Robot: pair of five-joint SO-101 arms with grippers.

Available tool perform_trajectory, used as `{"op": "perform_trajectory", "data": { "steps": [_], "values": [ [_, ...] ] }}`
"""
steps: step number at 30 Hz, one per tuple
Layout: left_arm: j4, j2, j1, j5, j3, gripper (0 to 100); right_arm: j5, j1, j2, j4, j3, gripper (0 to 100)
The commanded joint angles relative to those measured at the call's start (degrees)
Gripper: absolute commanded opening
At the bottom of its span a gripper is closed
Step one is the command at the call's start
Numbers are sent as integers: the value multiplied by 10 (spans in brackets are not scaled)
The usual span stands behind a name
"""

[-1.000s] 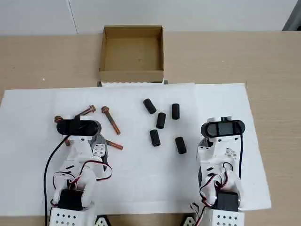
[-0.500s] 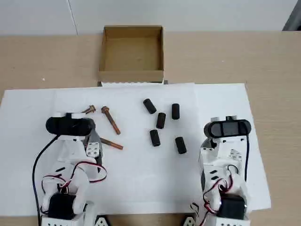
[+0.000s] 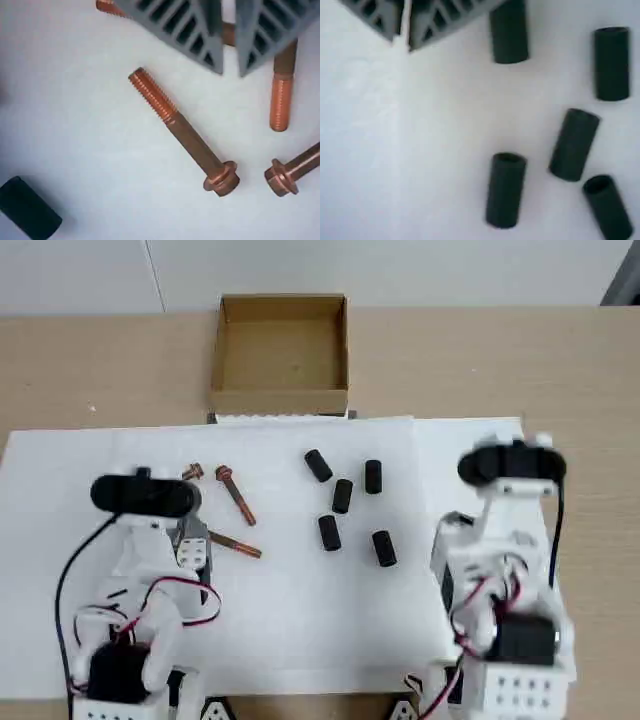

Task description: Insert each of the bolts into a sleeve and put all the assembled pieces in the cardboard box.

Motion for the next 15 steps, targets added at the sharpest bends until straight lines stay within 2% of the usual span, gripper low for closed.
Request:
{"op": "perform_trajectory", "data": {
  "steps": [1,11,15],
  "values": [
    [26,140,-1,-1,-107,11,-23,-41,122,27,-106,2],
    [180,517,-166,-4,-370,11,-21,-123,293,38,-181,3],
    [195,617,-208,-5,-422,8,-18,-147,335,38,-182,4]
  ]
}}
